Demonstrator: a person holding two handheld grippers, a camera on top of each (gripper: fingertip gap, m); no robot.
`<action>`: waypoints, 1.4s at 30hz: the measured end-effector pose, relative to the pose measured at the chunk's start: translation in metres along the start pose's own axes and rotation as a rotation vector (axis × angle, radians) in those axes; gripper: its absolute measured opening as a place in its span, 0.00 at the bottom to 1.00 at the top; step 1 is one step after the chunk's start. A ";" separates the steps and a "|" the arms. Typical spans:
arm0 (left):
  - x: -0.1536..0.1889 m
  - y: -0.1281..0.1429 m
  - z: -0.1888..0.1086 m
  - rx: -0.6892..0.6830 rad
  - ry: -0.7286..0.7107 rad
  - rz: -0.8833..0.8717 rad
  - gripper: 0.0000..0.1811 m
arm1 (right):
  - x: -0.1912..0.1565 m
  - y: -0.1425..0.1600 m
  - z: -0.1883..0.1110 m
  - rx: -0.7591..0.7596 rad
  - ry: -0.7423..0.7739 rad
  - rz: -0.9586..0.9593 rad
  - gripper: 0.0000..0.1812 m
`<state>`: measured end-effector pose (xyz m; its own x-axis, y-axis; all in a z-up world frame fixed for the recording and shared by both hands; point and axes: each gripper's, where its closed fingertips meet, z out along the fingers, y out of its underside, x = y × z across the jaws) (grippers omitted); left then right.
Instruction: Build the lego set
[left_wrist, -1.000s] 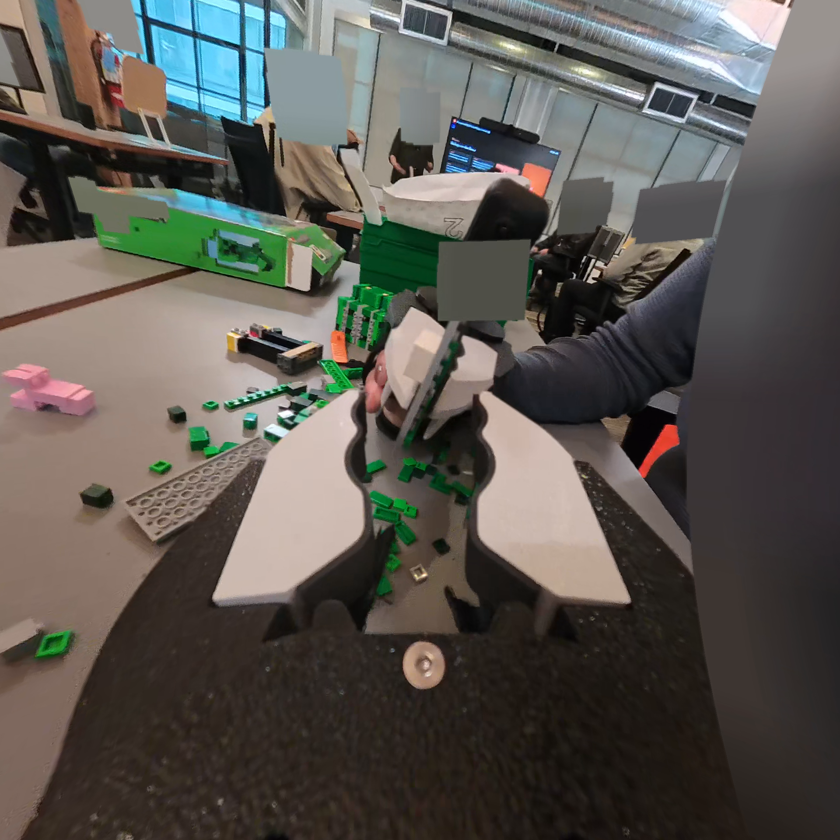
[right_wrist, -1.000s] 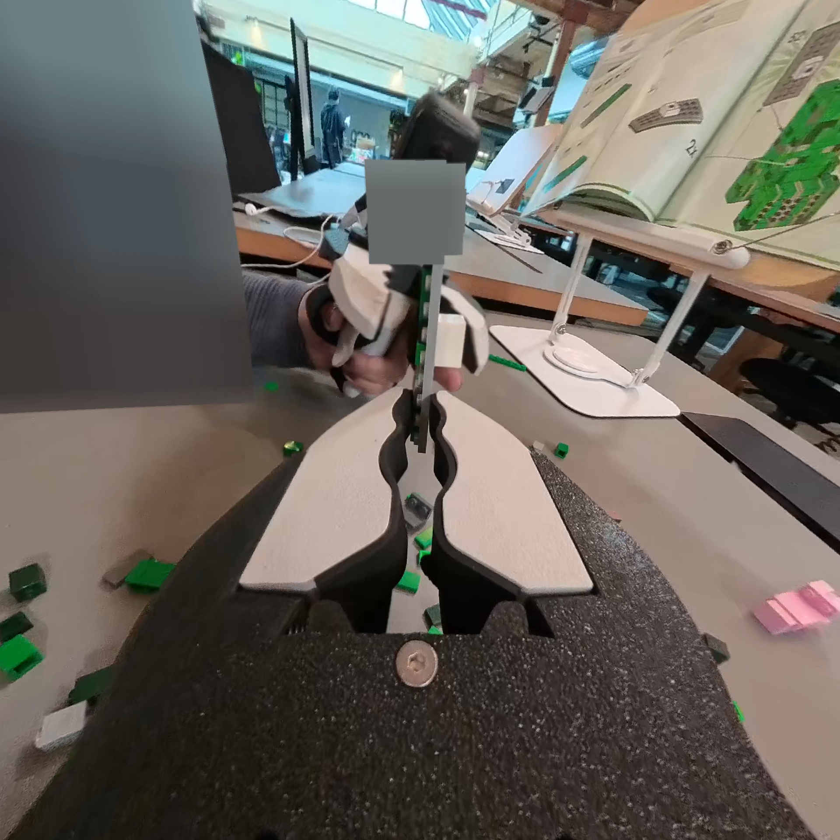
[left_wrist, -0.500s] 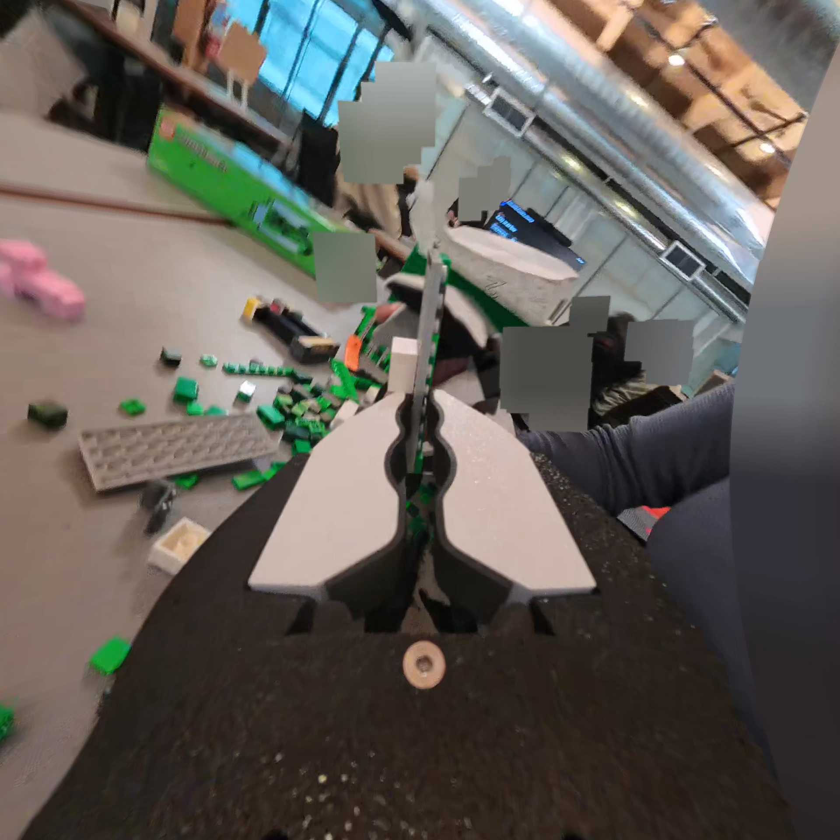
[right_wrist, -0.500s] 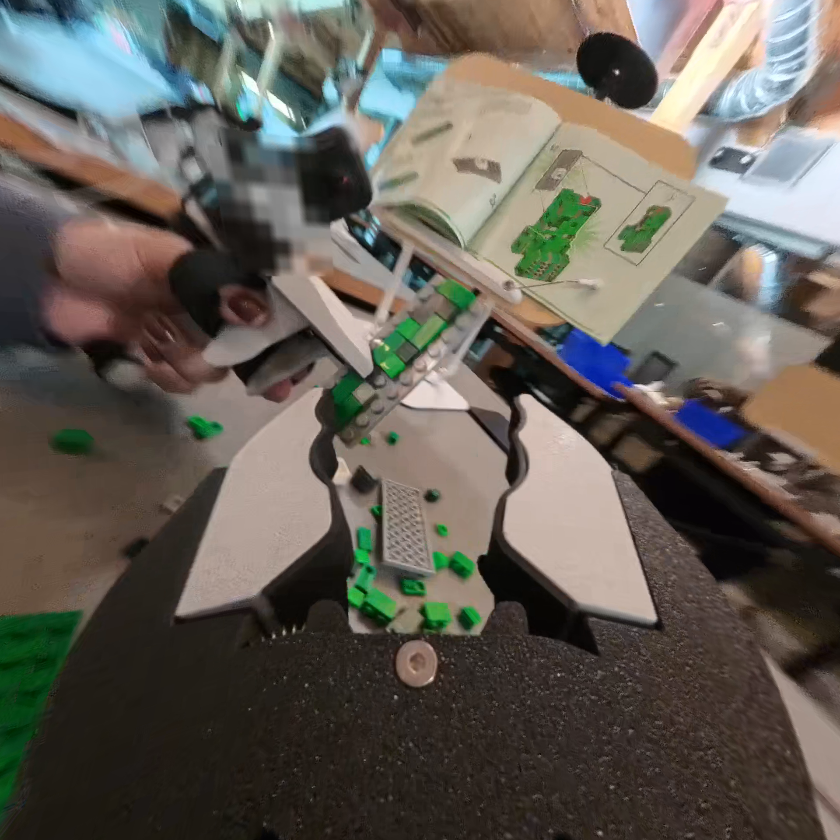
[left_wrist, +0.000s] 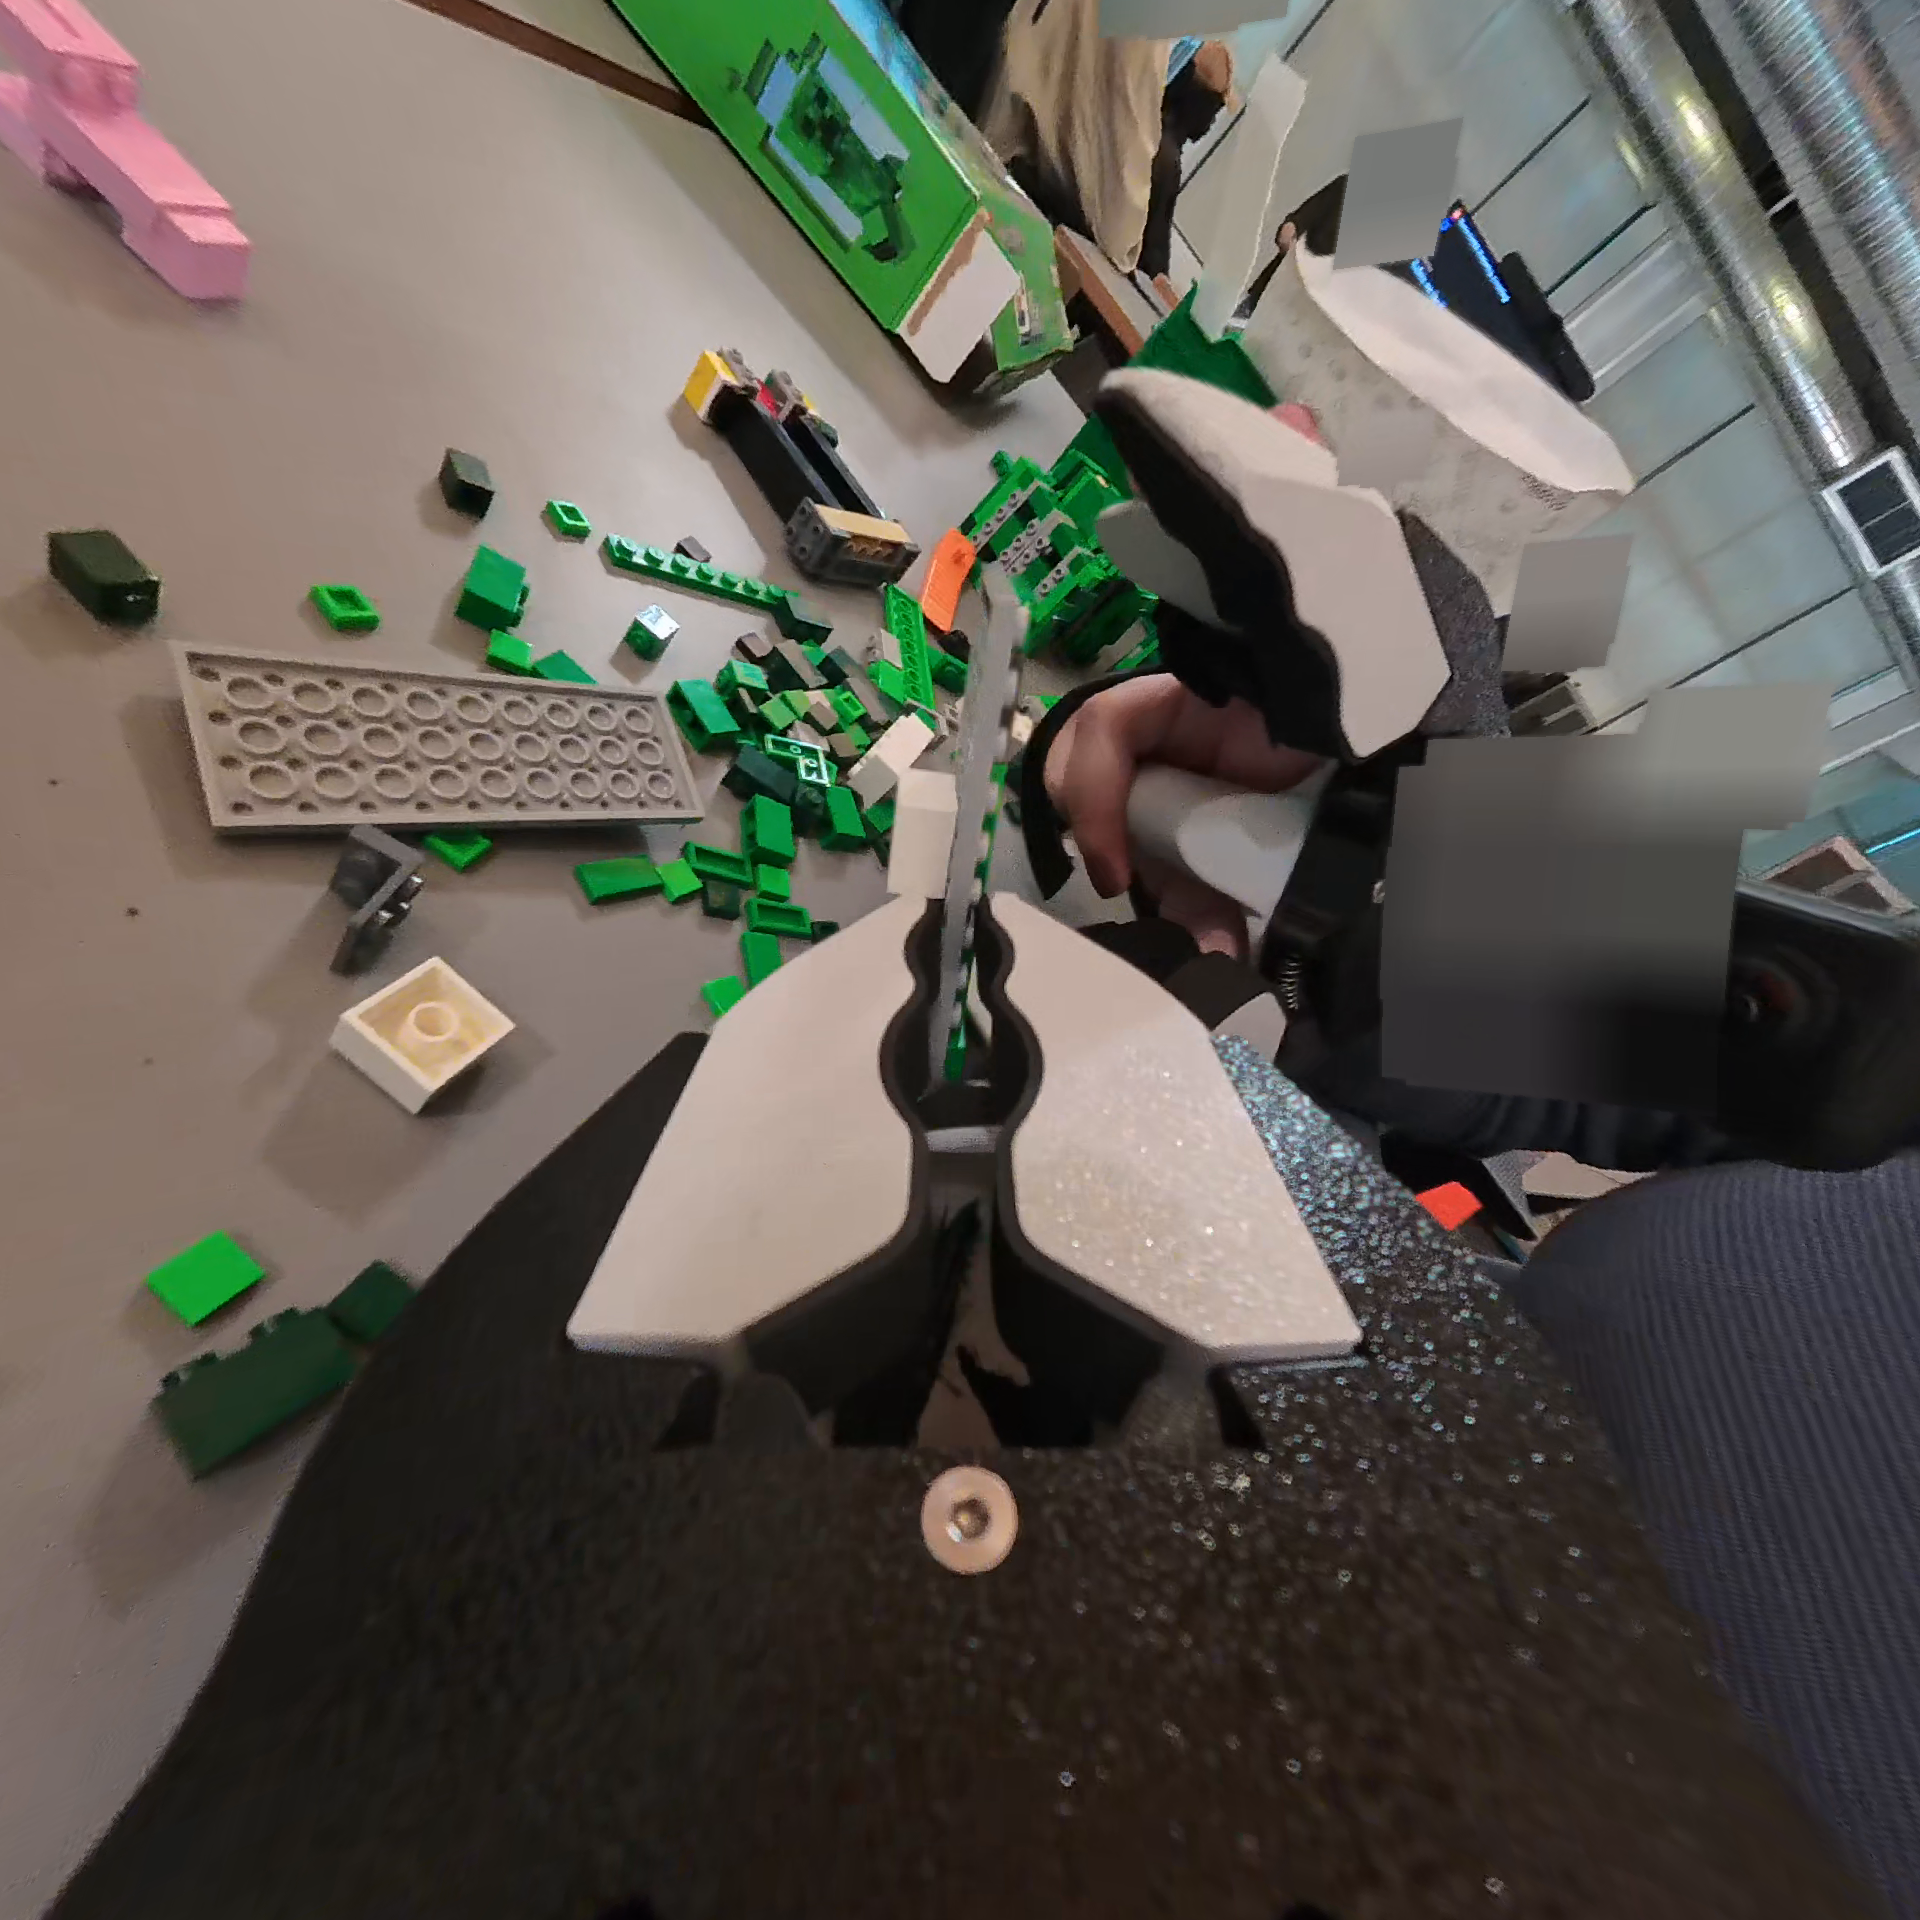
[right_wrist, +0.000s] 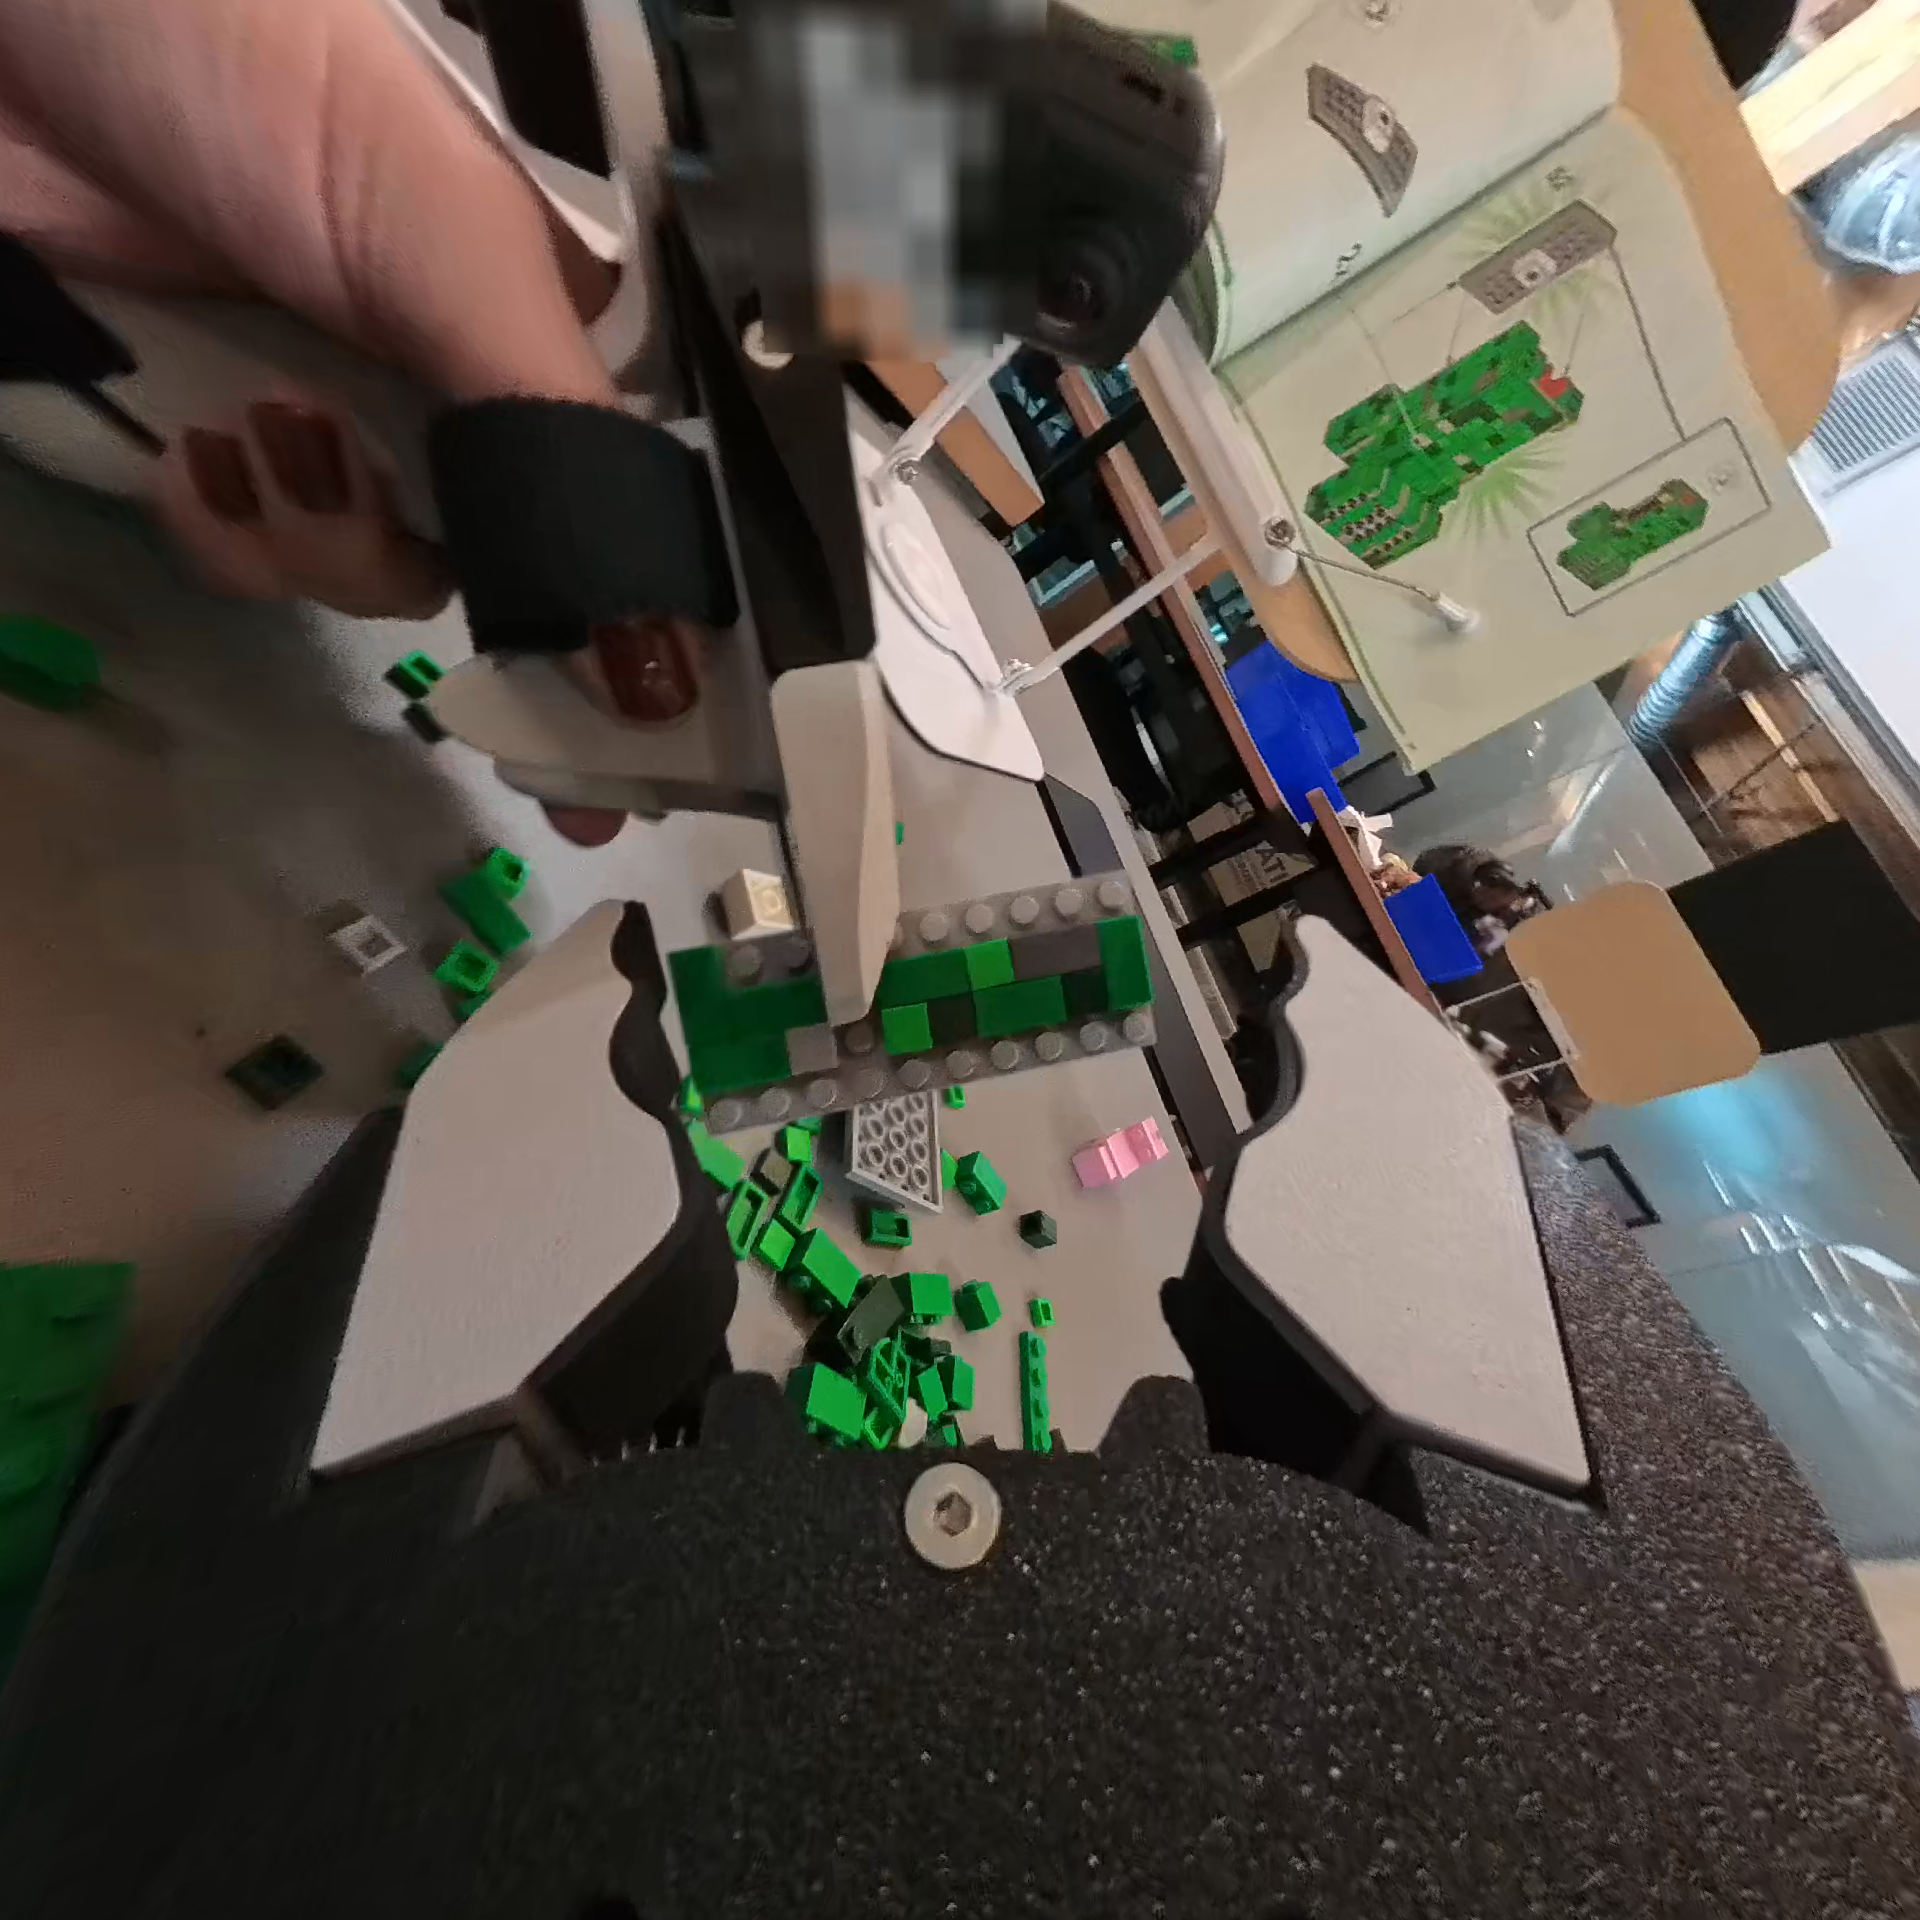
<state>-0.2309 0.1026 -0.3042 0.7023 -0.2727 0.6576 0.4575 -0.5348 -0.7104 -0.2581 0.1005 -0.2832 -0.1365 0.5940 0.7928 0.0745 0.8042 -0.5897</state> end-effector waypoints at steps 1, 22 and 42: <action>0.001 -0.002 -0.001 0.009 0.005 -0.006 0.03 | -0.003 0.001 0.000 -0.007 -0.016 -0.018 0.60; 0.000 -0.003 -0.006 0.009 0.003 0.069 0.03 | -0.006 0.012 0.002 -0.020 0.023 -0.035 0.47; -0.010 0.004 -0.008 -0.098 -0.159 0.358 0.03 | 0.024 0.004 -0.015 0.197 -0.008 0.442 0.11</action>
<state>-0.2405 0.0971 -0.3113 0.8870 -0.3326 0.3205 0.1198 -0.5045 -0.8551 -0.2465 0.1177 -0.2643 -0.1420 0.8772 0.4587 -0.0612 0.4547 -0.8885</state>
